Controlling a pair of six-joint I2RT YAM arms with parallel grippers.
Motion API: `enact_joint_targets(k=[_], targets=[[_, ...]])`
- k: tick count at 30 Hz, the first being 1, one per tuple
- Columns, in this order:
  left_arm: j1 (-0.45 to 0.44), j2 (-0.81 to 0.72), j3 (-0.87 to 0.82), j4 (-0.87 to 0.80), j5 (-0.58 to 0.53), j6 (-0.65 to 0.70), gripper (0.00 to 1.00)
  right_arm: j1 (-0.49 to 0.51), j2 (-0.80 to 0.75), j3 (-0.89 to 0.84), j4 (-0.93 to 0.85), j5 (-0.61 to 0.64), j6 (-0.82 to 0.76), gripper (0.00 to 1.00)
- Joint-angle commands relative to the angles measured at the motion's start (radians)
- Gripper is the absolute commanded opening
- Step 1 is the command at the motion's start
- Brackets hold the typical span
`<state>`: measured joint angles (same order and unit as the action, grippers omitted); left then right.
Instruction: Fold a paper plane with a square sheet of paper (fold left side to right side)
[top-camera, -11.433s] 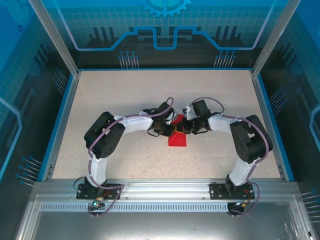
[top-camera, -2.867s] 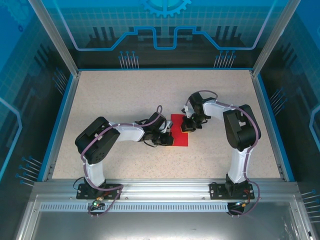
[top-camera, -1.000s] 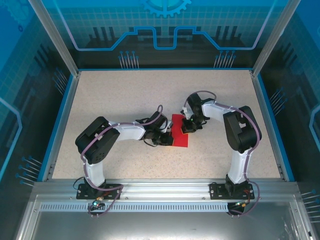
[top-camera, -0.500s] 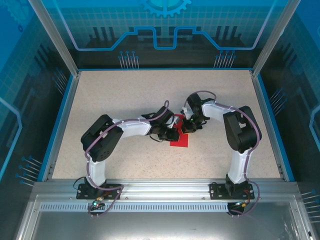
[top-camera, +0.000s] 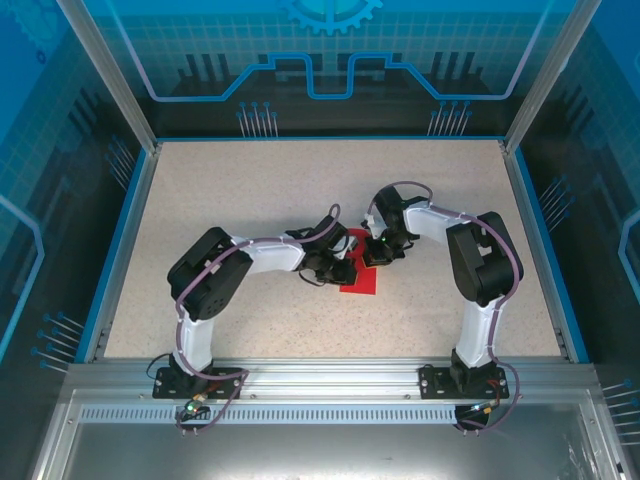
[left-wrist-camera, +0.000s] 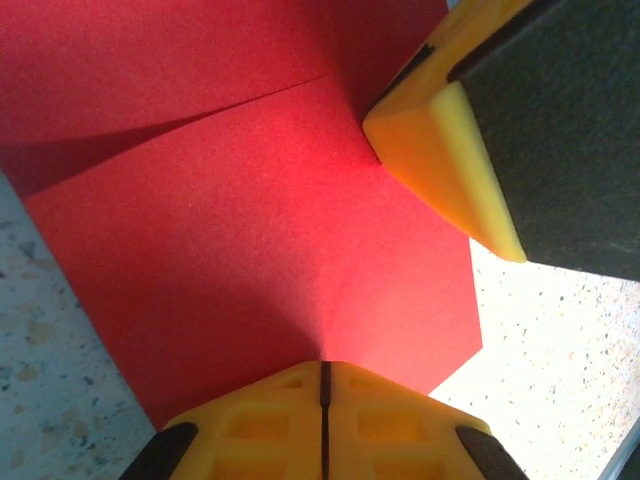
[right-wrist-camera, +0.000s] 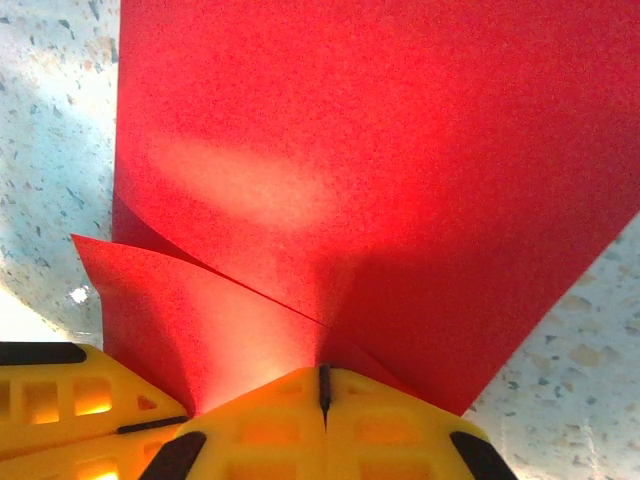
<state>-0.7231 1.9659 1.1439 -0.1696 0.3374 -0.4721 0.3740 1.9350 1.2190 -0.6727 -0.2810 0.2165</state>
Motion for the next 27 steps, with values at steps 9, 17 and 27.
enact_joint_targets(k=[9,17,27], targets=[[-0.005,-0.121,-0.214,0.023,0.0,-0.054,0.08,-0.005,0.023,-0.006,-0.038,0.046,-0.012,0.03],[0.008,-0.244,-0.296,0.056,0.002,-0.069,0.18,-0.027,-0.048,-0.006,0.05,-0.107,0.0,0.16],[0.092,-0.247,-0.192,0.107,0.067,-0.057,0.45,-0.105,-0.287,-0.144,0.145,-0.068,0.015,0.54]])
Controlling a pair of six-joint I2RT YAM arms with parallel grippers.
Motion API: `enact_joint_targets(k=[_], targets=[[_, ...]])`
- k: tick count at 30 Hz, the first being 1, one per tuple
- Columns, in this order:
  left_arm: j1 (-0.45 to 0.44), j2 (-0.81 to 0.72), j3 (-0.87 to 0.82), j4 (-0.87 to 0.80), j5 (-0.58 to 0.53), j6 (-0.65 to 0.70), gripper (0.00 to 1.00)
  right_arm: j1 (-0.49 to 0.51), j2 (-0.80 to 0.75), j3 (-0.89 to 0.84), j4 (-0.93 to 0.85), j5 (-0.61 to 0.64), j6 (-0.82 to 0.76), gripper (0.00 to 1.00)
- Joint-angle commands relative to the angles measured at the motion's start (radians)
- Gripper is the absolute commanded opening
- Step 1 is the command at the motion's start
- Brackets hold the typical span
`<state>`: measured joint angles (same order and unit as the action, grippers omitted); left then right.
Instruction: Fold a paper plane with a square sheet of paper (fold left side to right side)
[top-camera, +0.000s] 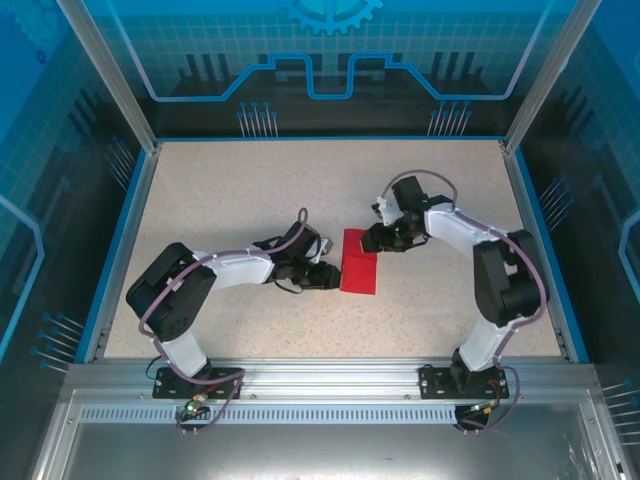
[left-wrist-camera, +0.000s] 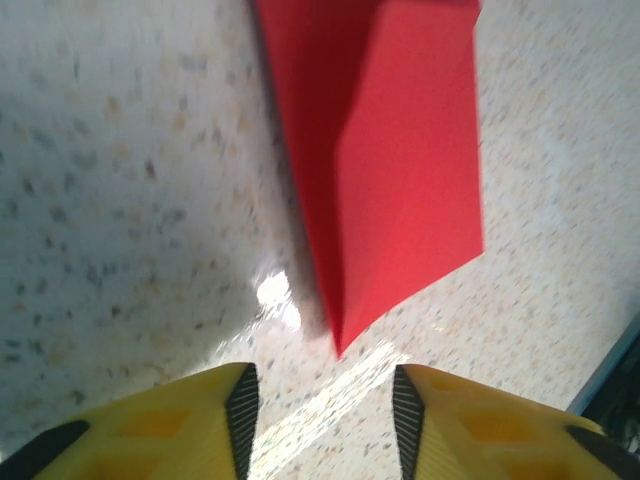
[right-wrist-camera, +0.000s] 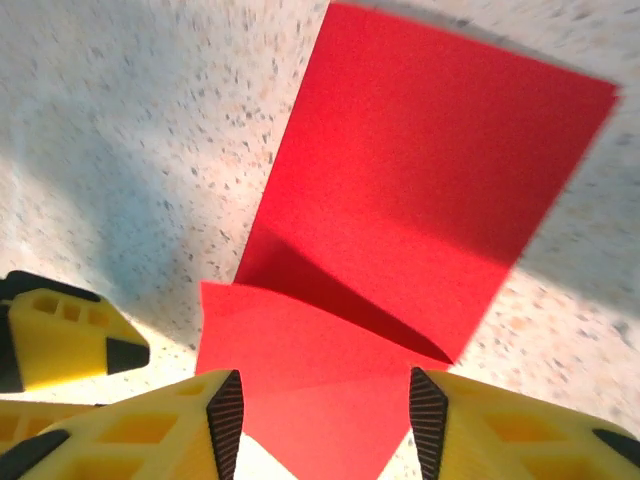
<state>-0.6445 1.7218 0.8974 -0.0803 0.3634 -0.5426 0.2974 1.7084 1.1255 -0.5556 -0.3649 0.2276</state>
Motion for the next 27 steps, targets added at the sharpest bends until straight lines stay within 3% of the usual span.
enact_joint_targets(k=[1,5,16,19,24,27], targets=[[0.018,0.008,0.073,0.018,0.044,0.016,0.46,-0.036,-0.08,-0.072,0.036,0.019,0.002,0.57],[0.028,0.057,0.137,0.01,0.03,0.027,0.54,-0.06,-0.136,-0.128,0.055,0.005,-0.008,0.62],[0.035,0.201,0.272,-0.026,0.031,0.049,0.51,-0.074,-0.173,-0.196,0.08,-0.081,-0.025,0.65],[0.035,0.209,0.275,-0.017,0.037,0.048,0.43,-0.073,-0.171,-0.203,0.092,-0.107,-0.022,0.67],[0.034,0.195,0.26,-0.042,-0.008,0.072,0.19,-0.083,-0.15,-0.212,0.13,-0.174,0.001,0.71],[0.035,0.169,0.231,-0.033,-0.033,0.08,0.11,-0.096,-0.135,-0.226,0.175,-0.221,0.025,0.72]])
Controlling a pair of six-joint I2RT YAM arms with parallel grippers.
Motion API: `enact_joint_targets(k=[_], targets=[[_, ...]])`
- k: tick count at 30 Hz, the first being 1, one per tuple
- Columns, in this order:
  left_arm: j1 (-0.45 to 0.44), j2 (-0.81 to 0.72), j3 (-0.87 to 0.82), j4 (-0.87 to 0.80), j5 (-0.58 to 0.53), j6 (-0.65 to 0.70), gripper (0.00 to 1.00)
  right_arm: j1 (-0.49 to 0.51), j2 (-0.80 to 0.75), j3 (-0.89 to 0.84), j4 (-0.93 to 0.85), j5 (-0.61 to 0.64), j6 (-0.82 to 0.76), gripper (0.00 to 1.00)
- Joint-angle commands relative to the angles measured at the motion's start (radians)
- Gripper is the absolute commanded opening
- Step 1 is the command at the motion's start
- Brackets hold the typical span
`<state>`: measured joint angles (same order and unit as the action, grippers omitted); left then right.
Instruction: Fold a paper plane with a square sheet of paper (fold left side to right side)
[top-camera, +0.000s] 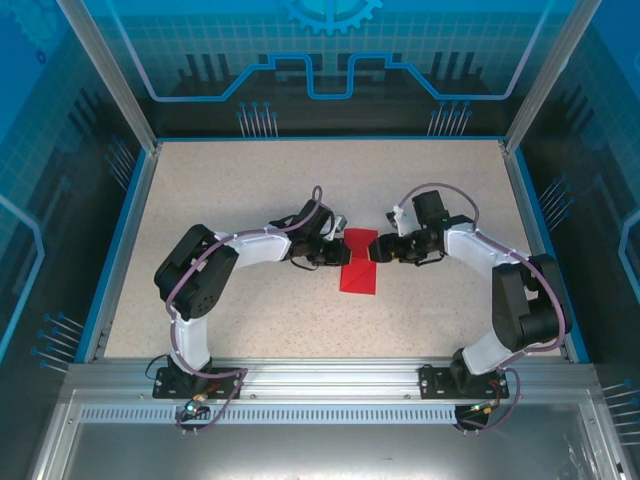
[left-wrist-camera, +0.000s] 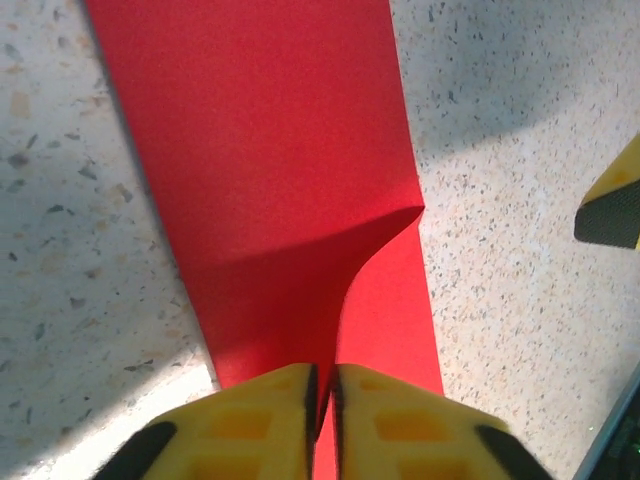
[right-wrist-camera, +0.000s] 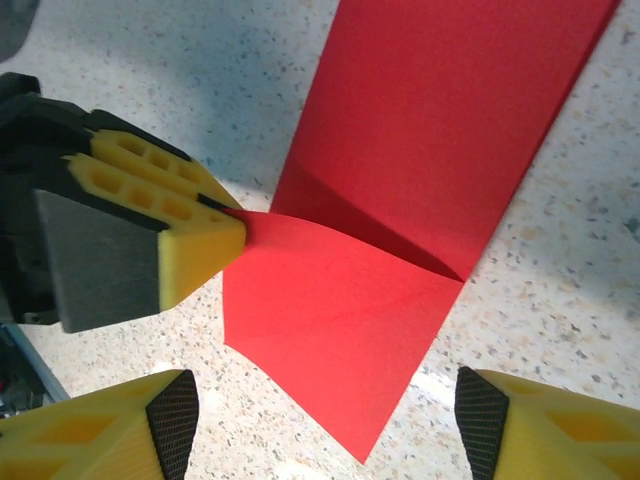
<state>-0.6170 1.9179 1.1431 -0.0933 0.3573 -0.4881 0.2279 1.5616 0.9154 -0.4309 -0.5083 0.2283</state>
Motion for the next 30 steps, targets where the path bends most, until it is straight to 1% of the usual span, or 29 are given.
enact_joint_targets(k=[1,6,9,15,23,25,26,27,28,30], targets=[[0.007,-0.036,-0.024,-0.015,-0.03,0.026,0.1,-0.03,0.017,-0.022,0.064,-0.092,0.033,0.72],[0.008,-0.061,-0.05,-0.001,-0.045,0.026,0.08,-0.046,0.048,-0.03,0.114,-0.157,0.061,0.75],[0.006,-0.071,-0.063,0.006,-0.055,0.022,0.08,-0.046,0.082,-0.03,0.131,-0.195,0.072,0.73],[0.007,-0.076,-0.066,0.009,-0.054,0.023,0.09,-0.04,0.147,-0.018,0.173,-0.259,0.105,0.68],[0.007,-0.077,-0.069,0.009,-0.061,0.022,0.09,-0.01,0.239,0.02,0.185,-0.269,0.125,0.56],[0.007,-0.081,-0.07,0.008,-0.063,0.022,0.11,0.0,0.257,0.024,0.199,-0.287,0.133,0.5],[0.008,-0.086,-0.071,0.009,-0.064,0.02,0.13,0.004,0.263,0.026,0.203,-0.293,0.134,0.46],[0.007,-0.09,-0.074,0.015,-0.064,0.016,0.16,0.005,0.264,0.026,0.21,-0.299,0.136,0.4],[0.009,-0.099,-0.081,0.022,-0.066,0.012,0.2,0.007,0.263,0.024,0.222,-0.306,0.14,0.32],[0.015,-0.125,-0.105,0.052,-0.06,-0.006,0.28,0.003,0.246,0.019,0.241,-0.309,0.147,0.08]])
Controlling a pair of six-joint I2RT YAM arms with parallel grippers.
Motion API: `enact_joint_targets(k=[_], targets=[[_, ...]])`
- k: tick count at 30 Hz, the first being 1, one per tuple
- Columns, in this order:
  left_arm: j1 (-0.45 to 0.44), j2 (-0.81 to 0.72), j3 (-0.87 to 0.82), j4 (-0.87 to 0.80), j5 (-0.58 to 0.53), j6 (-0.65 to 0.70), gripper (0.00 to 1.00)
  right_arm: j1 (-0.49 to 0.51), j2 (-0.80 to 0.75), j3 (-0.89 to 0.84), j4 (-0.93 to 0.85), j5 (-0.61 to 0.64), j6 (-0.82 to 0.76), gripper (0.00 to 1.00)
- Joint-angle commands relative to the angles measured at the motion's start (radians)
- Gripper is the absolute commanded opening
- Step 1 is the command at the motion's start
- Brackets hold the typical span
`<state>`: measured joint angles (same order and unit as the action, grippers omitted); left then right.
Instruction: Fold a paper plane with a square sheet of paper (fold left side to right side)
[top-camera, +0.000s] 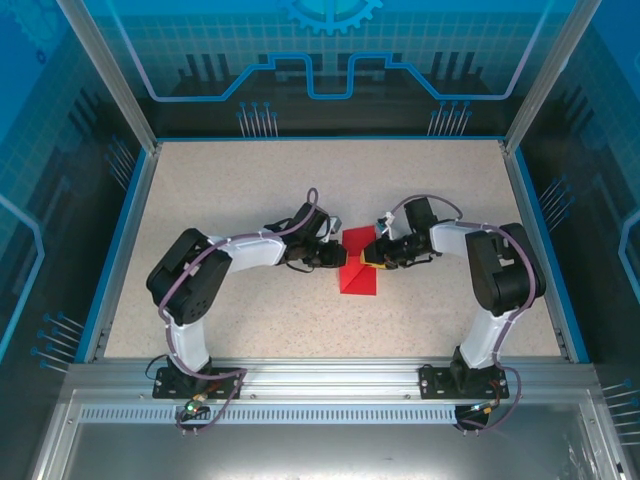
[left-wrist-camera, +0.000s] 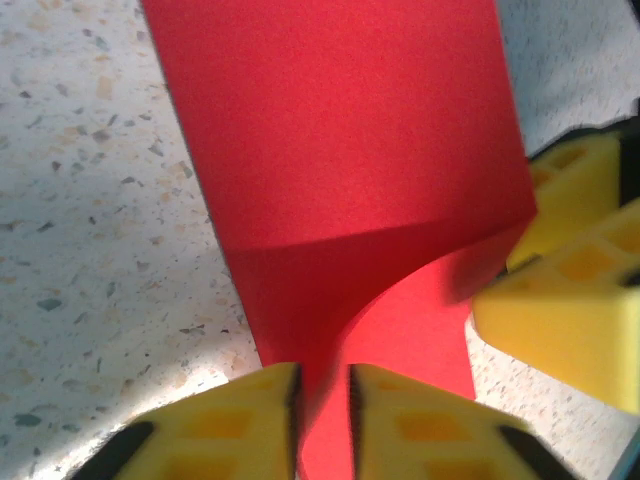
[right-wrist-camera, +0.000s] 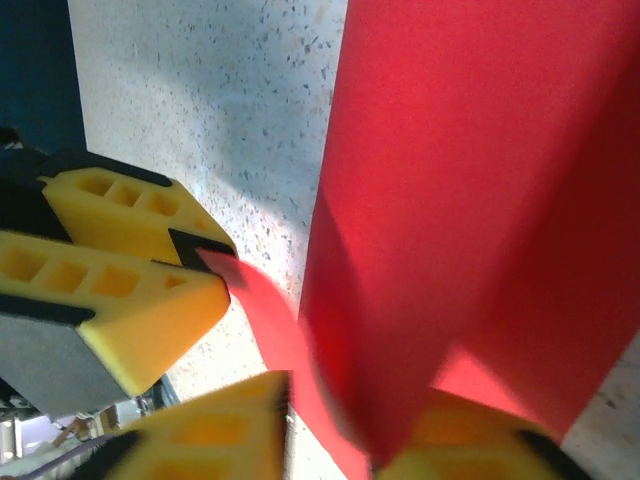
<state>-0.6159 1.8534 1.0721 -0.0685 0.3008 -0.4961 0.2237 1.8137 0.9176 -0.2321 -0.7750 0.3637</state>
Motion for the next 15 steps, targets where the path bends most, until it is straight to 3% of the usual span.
enact_joint_targets(k=[1,9,15], targets=[[0.02,-0.083,-0.054,0.054,0.006,-0.012,0.32,0.002,-0.016,0.016,0.05,-0.048,0.013,0.01],[0.112,-0.318,-0.271,0.309,0.121,-0.149,0.75,-0.064,-0.197,-0.017,0.132,-0.216,0.021,0.0],[0.12,-0.55,-0.383,0.457,0.173,-0.219,0.98,-0.078,-0.318,0.039,0.106,-0.404,0.028,0.0]])
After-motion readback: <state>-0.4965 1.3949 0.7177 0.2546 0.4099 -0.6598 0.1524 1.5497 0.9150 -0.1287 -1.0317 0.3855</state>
